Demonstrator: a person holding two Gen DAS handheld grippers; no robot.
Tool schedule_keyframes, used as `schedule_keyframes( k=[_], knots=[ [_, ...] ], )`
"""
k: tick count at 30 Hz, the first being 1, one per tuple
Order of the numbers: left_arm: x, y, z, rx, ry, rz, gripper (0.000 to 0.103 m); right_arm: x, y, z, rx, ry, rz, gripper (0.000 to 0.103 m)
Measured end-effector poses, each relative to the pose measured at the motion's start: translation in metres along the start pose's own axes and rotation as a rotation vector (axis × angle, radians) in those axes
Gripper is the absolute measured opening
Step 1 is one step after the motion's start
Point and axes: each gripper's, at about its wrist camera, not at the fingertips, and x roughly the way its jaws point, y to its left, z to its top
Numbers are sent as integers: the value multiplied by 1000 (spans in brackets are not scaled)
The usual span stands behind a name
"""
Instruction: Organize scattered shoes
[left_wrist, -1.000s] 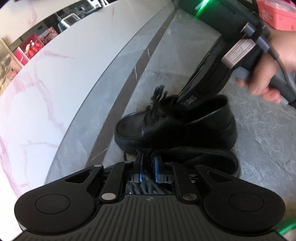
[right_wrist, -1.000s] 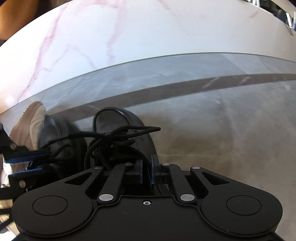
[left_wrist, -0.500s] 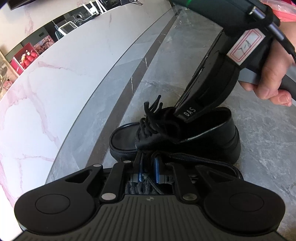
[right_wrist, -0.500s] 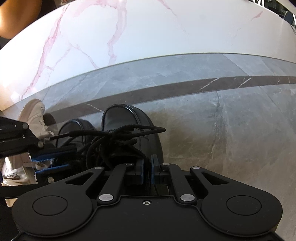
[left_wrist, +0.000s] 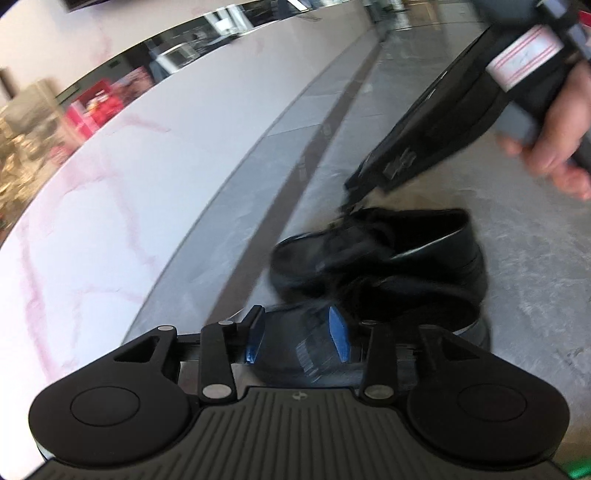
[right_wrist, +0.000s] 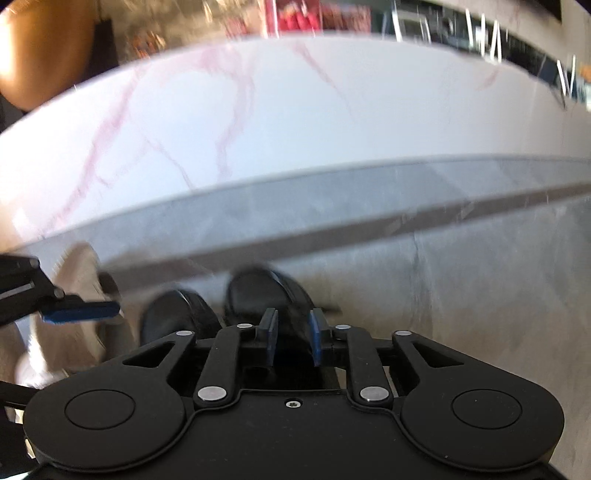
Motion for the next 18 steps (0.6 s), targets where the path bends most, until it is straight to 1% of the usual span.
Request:
schedule_keyframes(
  k=[1,4,6,7,11,13,14,16,18],
  knots=[
    [-1,5,-3,-15,14,15,36,-1,5,2,-4,0,25,19],
    [-2,28,-13,-70,62,40,36,4,32,8,-34,29,143,19],
    [-2,39,-19,-92,91,43,36,15,56,6,-72,74,221,19],
    [-2,44,-23,-101,106,42,36,20,65,4,-88,91,240,19],
    [-2,61,-37,-153,168,38,34,46,100,-5,-151,190,294,27],
    [-4,67,-43,-174,188,43,33,54,110,-9,-171,222,308,27],
    [-7,72,-50,-197,191,41,34,60,117,-11,-187,249,321,27],
    [-17,82,-62,-238,183,32,34,65,123,-12,-203,267,338,27],
    [-24,88,-69,-250,171,37,34,68,128,-12,-217,280,354,27]
  ],
)
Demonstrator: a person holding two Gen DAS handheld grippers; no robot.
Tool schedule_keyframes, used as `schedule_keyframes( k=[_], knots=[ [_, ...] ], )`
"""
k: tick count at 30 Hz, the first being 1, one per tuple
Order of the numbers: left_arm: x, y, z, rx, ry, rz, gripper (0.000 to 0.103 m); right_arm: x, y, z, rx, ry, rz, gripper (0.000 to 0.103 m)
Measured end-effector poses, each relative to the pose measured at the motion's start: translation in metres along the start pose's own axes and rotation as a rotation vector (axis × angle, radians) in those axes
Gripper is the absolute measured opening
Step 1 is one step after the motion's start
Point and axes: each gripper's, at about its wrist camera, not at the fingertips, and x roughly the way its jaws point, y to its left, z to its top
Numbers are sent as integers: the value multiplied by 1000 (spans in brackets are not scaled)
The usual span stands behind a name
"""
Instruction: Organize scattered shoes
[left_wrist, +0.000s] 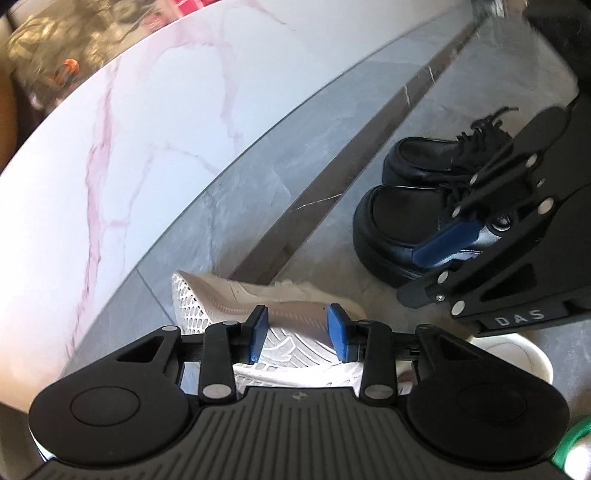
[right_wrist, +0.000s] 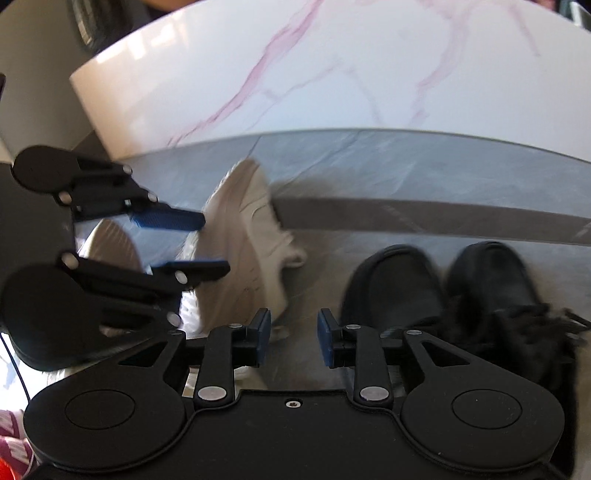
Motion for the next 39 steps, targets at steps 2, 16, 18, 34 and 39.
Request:
schedule_keyframes(
  k=[2,16,18,34,39],
  knots=[
    [-6,6,-4,-11,-10,6,34,6,2,5,0,6,19,27],
    [-27,35,-26,-63,-25,7,34,26,10,46,-4,-40,171,39],
    [-30,39,-29,-71,-23,5,34,29,8,56,18,-35,192,39],
    [-51,65,-60,-129,22,24,37,34,4,56,30,28,331,31],
    [-70,80,-88,-235,71,38,38,16,24,57,-92,-26,305,18]
  ],
)
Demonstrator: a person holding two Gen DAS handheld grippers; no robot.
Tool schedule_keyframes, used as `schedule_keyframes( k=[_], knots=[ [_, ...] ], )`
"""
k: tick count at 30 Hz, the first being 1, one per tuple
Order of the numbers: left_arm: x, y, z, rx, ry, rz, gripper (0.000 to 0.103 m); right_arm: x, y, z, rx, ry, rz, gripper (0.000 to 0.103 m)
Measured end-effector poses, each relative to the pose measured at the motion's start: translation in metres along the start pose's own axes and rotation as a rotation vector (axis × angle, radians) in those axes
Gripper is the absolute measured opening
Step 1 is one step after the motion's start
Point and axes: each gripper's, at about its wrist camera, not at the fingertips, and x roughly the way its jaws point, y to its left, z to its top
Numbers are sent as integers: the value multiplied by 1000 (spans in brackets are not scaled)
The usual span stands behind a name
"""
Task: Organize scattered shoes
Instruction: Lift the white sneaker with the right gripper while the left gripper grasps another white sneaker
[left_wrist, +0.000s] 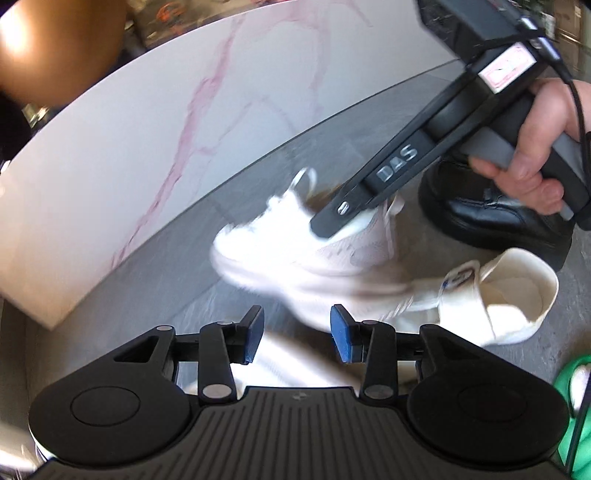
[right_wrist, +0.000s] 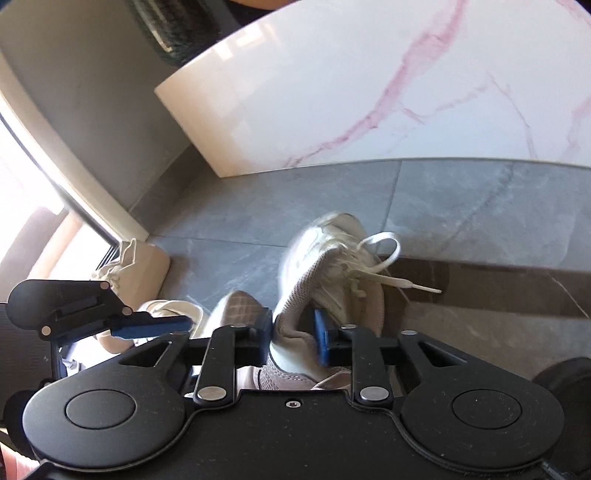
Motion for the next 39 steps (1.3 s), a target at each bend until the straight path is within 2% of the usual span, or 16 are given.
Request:
schedule_keyframes(
  k=[4,7,11,13,15,17,20,23,24,26,30,36,39],
  knots=[
    [-7,12,-18,-105,60,-7,42,-16,14,5,-141,-32,-86,17],
    [-10,15,-30,-180,106,-26,42,-26,19,6,-263,-34,-185,17],
    [-11,11,-51,-297,193,-60,42,-20,22,0,-397,-8,-256,17],
    [-12,8,-62,-328,224,-63,43,-20,24,-6,-454,14,-277,17],
    [-10,4,-72,-349,252,-78,44,-18,31,-21,-563,59,-330,17],
    [-6,-1,-80,-352,280,-92,44,-12,27,-32,-600,105,-375,17],
    [4,-7,-91,-356,312,-98,44,-6,17,-48,-598,156,-410,17],
    [7,-3,-95,-380,310,-102,45,-4,8,-64,-605,197,-434,15],
    [7,-1,-96,-389,310,-108,45,-4,6,-68,-611,208,-440,4],
    [8,3,-95,-419,301,-142,45,-1,5,-73,-615,217,-445,5],
    [8,0,-88,-418,286,-206,45,0,12,-72,-596,225,-432,5],
    [9,-6,-84,-408,293,-218,45,18,28,-59,-588,236,-452,5],
    [7,-5,-84,-404,293,-216,35,14,32,-58,-569,229,-473,6]
  ],
)
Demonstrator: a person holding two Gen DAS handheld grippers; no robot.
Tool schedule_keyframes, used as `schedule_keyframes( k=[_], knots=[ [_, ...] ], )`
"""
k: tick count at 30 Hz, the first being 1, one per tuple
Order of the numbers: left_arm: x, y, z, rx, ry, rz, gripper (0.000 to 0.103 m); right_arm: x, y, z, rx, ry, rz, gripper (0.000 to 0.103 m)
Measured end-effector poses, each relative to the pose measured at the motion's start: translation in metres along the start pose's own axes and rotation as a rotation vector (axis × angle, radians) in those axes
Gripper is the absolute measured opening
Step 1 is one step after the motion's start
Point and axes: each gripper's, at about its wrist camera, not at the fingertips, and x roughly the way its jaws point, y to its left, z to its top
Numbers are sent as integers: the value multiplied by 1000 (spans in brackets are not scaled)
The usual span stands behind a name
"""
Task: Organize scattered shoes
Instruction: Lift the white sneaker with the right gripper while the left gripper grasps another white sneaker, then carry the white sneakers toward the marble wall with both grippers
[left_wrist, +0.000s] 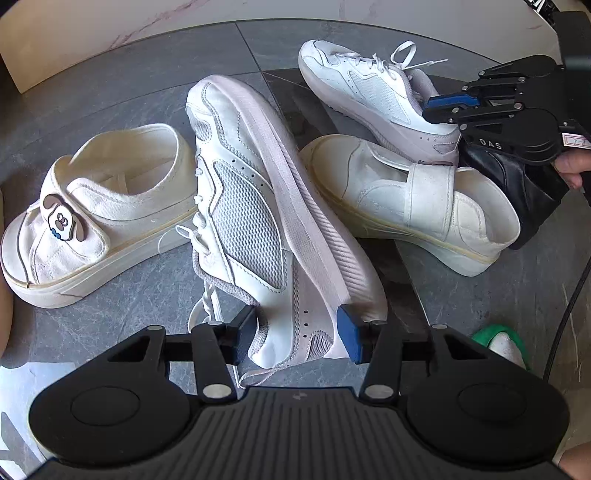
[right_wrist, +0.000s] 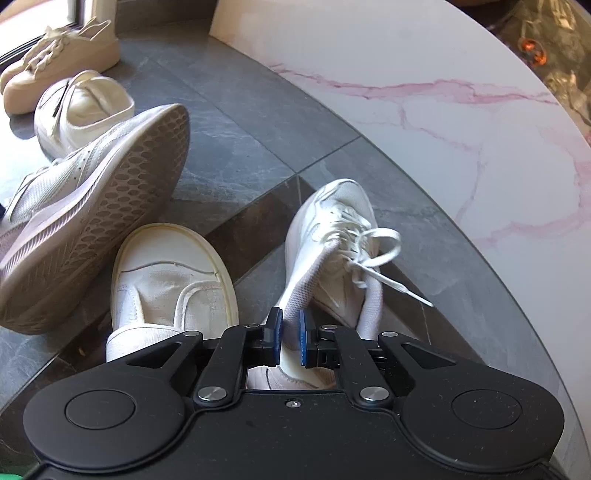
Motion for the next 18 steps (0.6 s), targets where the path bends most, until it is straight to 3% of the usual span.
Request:
schedule_keyframes(
  k=[3,10,14,18],
  knots=[
    [-2,-1,1,0,0,-12,30,-8,3,0,15,-3,-4,9],
    [-4,-9,3,-31,-12,-97,29,-21,12,-3,94,2,63,10],
    [-2,5,0,-170,-36,-171,31,-30,14,-15,136,20,64,17],
    [7,28,-8,-331,-50,-251,36,-38,10,-31,220,46,84,17]
  ],
)
